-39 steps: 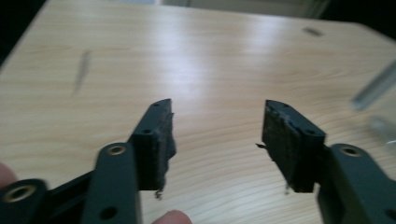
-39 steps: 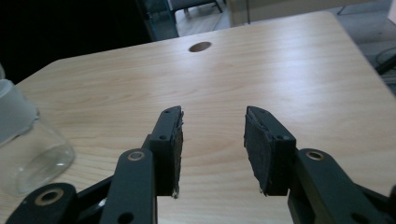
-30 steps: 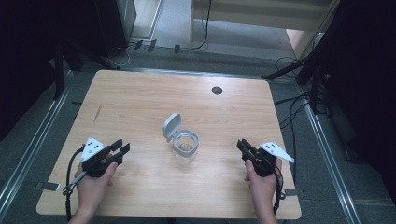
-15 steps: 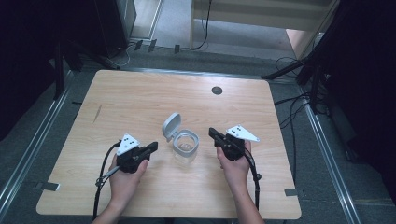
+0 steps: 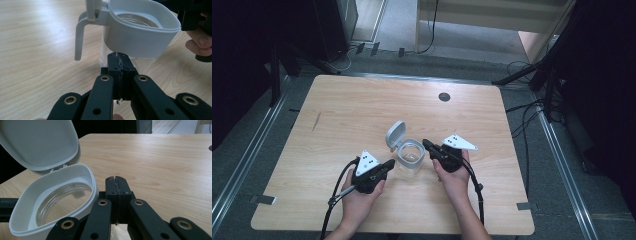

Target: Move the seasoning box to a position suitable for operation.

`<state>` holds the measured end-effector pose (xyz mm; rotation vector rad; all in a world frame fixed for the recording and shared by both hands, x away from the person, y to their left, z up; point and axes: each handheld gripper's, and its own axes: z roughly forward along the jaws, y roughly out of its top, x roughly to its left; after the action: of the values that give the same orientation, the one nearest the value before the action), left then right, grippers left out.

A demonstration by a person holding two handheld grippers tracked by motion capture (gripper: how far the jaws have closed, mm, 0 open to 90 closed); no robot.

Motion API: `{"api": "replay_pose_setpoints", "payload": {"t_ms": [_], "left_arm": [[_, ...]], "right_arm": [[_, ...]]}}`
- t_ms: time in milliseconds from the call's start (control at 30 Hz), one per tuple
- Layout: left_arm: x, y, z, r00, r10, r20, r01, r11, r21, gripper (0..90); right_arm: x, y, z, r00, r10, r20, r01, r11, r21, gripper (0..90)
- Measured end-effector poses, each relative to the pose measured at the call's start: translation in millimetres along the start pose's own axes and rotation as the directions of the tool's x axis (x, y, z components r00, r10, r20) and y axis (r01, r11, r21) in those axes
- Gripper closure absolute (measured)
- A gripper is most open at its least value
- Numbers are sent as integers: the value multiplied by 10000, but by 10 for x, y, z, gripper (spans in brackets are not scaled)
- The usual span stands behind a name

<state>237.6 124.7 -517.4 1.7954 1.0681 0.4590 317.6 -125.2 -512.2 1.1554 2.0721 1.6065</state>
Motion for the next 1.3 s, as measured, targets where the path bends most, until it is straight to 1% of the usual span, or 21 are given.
{"api": "replay_pose_setpoints", "payload": {"t_ms": [33,67,133,167,200,300,400,433,467,500,533,567,600,733,833,1067,1100,1133,1200,1267,1300], "left_arm": [[0,0,0,10000,0,0,0,10000,0,900],[-4,-4,14,9999,-86,112,85,9999,89,898],[0,-6,18,9999,-74,101,73,9999,109,892],[5,-11,18,10000,-76,57,75,9999,132,894],[23,-17,11,9998,-135,114,133,9998,161,893],[52,-27,-8,9997,-259,41,258,9995,175,886],[98,-32,-31,9993,-379,-36,380,9992,146,879],[116,-30,-42,9992,-400,-73,401,9991,143,875],[116,-30,-42,9992,-400,-73,401,9991,143,874],[137,-27,-52,9991,-417,-72,418,9990,128,874],[157,-21,-61,9988,-486,-118,487,9988,90,872],[157,-21,-61,9988,-486,-118,487,9988,90,872],[180,-12,-71,9985,-539,-116,539,9985,50,872],[206,-5,-86,9982,-573,-170,574,9984,17,872],[215,-12,-99,9979,-592,-260,593,9982,13,868],[256,-51,-126,9978,-607,-279,610,9981,98,872],[269,-57,-134,9976,-643,-254,646,9979,95,867],[280,-59,-137,9977,-634,-229,636,9979,93,857],[313,-67,-158,9973,-700,-207,701,9975,73,805],[378,-94,-211,9967,-762,-261,756,9968,-256,708],[378,-94,-211,9967,-762,-261,756,9968,-256,665]], "right_arm": [[0,0,0,10000,0,0,0,10000,0,900],[18,-8,-4,9999,15,-101,-14,10000,66,900],[28,-15,-5,9999,0,-114,1,9999,109,900],[59,-32,-5,9999,-34,-102,35,9999,137,900],[76,-42,-11,10000,4,-76,-3,9999,135,900],[122,-74,-24,9999,127,-38,-126,9998,181,900],[190,-109,-35,10000,20,15,-20,9996,280,900],[213,-116,-40,10000,-90,-3,90,9996,282,900],[213,-116,-40,10000,-90,-3,90,9996,282,900],[238,-122,-49,9999,-105,-45,107,9996,261,900],[292,-138,-65,9997,-261,-43,262,9992,293,900],[292,-138,-65,9997,-261,-43,262,9992,293,900],[333,-154,-81,9994,-344,-14,345,9990,296,900],[380,-178,-106,9994,-338,-90,340,9989,308,900],[422,-181,-127,9995,-324,-72,326,9990,319,900],[529,-213,-147,9996,-288,34,287,9991,300,900],[549,-223,-146,9990,-443,48,441,9985,333,900],[553,-225,-146,9990,-438,47,436,9984,362,900],[543,-229,-136,9987,-511,42,509,9980,387,900],[528,-231,-125,9987,-504,111,498,9979,420,900],[528,-231,-125,9987,-504,111,498,9979,420,900]]}}
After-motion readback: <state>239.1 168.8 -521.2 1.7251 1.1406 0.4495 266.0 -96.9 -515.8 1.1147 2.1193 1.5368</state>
